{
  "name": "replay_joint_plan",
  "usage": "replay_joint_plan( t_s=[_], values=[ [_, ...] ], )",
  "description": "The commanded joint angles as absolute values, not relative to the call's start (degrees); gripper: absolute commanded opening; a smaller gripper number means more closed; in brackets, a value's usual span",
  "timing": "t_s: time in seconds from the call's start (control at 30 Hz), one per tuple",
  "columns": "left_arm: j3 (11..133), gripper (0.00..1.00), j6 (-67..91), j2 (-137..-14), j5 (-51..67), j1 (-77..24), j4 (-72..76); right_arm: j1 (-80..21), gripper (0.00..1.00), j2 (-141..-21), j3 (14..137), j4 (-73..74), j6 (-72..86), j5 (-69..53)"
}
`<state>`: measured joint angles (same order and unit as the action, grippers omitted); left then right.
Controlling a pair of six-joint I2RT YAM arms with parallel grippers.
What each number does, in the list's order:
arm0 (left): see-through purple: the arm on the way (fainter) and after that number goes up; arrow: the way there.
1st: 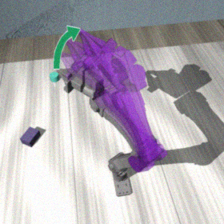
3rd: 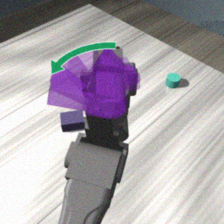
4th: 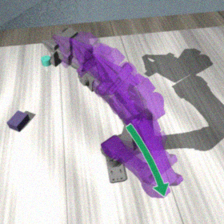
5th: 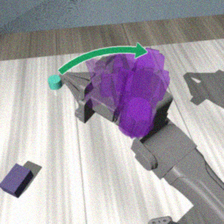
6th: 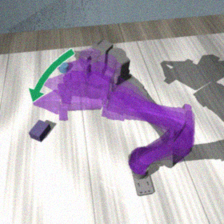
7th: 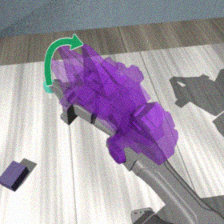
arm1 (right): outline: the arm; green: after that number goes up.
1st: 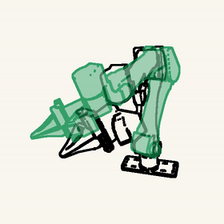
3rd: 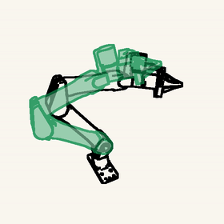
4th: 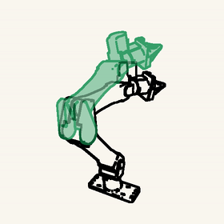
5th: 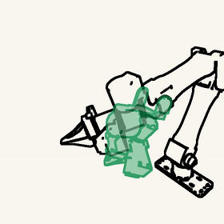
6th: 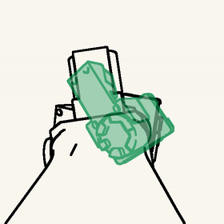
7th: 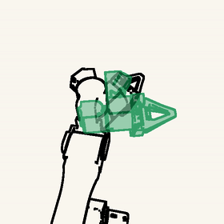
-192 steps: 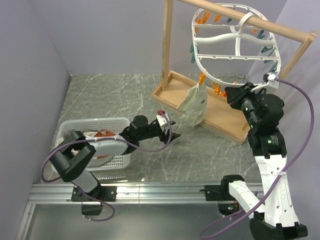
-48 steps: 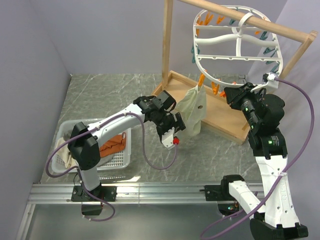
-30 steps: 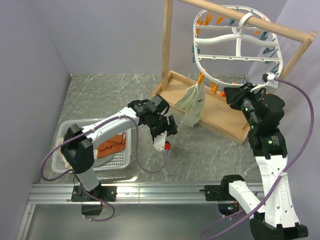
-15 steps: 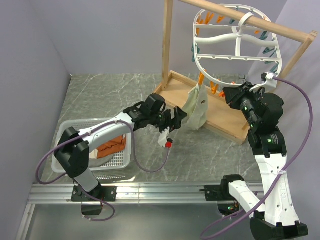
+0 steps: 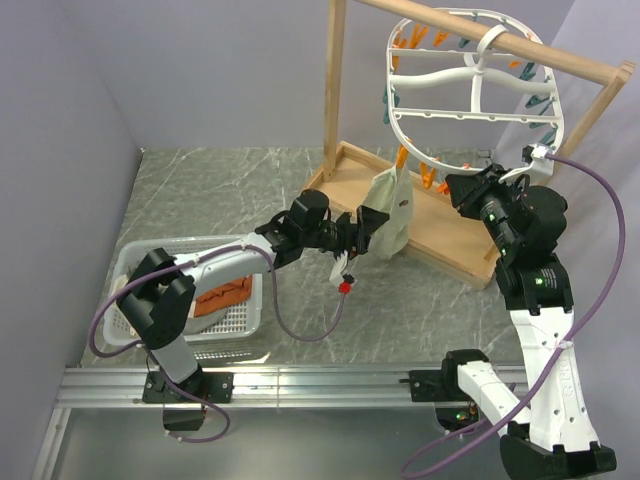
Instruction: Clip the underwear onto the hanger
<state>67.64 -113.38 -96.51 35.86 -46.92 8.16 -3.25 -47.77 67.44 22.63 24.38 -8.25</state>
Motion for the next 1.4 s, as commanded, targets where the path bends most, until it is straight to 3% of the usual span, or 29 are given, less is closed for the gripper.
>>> replay_joint_plan(
  t_s=[0.0, 0.37, 0.73, 1.37],
  values=[
    [66.1, 0.77, -119.8, -94.66, 38.23, -47.2, 12.91, -3.52, 0.0, -47.64, 68.03, 19.86, 24.35, -8.44],
    [63.11, 0.79, -118.73, -94.83, 38.49, -47.46, 20.13, -3.52, 0.0, -47.46, 67.68, 20.21, 24.35, -8.61],
    [71.63, 0.79, -132.18, -98.61, 33.75, -47.2, 0.28, -3.52, 0.0, -47.37, 67.5, 20.21, 24.26, -8.7],
    [77.43, 0.79, -140.27, -105.9, 30.5, -47.64, -2.28, -3.34, 0.0, -47.11, 67.41, 20.57, 24.17, -8.44]
  ],
)
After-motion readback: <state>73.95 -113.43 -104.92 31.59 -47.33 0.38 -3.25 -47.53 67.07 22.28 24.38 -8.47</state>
